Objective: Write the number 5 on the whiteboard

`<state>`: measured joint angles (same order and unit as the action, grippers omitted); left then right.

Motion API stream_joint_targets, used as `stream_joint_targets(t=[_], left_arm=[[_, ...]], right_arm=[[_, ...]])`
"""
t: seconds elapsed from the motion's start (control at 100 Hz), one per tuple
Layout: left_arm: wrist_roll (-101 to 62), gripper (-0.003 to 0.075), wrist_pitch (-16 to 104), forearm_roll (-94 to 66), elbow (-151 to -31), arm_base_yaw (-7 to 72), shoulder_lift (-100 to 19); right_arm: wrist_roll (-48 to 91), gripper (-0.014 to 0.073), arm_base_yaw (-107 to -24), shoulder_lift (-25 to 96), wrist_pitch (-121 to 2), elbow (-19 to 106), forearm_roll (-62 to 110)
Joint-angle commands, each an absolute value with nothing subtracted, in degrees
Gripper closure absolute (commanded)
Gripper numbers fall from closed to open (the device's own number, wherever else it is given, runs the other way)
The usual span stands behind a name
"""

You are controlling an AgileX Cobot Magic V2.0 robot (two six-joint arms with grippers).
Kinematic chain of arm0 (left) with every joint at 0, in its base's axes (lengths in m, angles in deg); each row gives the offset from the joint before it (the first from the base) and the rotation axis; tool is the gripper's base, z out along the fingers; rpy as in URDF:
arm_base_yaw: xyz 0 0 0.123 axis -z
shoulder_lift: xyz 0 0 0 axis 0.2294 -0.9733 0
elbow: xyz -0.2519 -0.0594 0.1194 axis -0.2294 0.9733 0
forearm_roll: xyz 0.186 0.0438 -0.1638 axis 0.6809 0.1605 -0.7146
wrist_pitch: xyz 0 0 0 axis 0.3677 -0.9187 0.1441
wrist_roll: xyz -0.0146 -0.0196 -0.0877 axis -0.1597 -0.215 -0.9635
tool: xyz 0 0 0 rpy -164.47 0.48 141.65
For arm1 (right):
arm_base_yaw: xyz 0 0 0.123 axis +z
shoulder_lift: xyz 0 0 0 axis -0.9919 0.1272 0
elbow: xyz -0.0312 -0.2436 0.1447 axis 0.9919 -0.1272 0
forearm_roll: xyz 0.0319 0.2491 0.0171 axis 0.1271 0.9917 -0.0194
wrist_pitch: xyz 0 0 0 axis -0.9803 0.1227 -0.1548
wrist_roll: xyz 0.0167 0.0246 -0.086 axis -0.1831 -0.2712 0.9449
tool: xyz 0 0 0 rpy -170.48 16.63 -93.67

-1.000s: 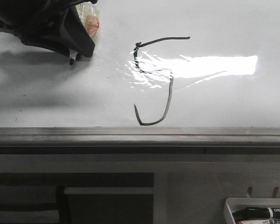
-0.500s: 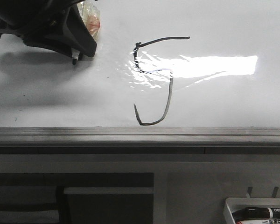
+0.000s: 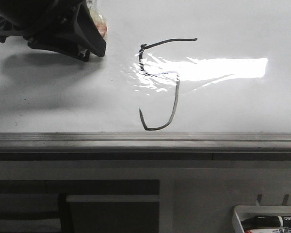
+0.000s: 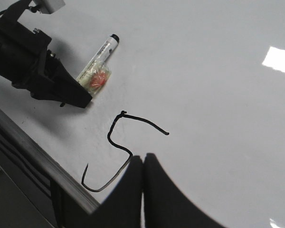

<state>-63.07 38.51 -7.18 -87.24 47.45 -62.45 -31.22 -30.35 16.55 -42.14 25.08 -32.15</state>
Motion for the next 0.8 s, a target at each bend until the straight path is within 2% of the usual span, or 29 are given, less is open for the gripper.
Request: stream_joint_targets(t=[0.0,0.32,0.56,0.79], left_arm=[[-63.7,0.0488,43.2,-6.5,-88.5,47.1,-62.5],[-63.7,0.0484,43.2,-6.5,-88.5,47.1,-62.5],[-63.7,0.0314,43.2,-6.5,-88.5,47.1,-62.5],[-63.7,0.0289,43.2,-6.5,-88.5,47.1,-62.5]], right_arm=[[-31.4,0.0655,-30.6,16.3,-45.5,26.5,-33.9],[-31.4,0.0655,-30.6,16.3,-45.5,26.5,-33.9],[-31.4,0.0655,-30.6,16.3,-45.5,26.5,-33.8],[-31.4,0.0655,-30.6,16.3,-45.5,26.5,-33.8]])
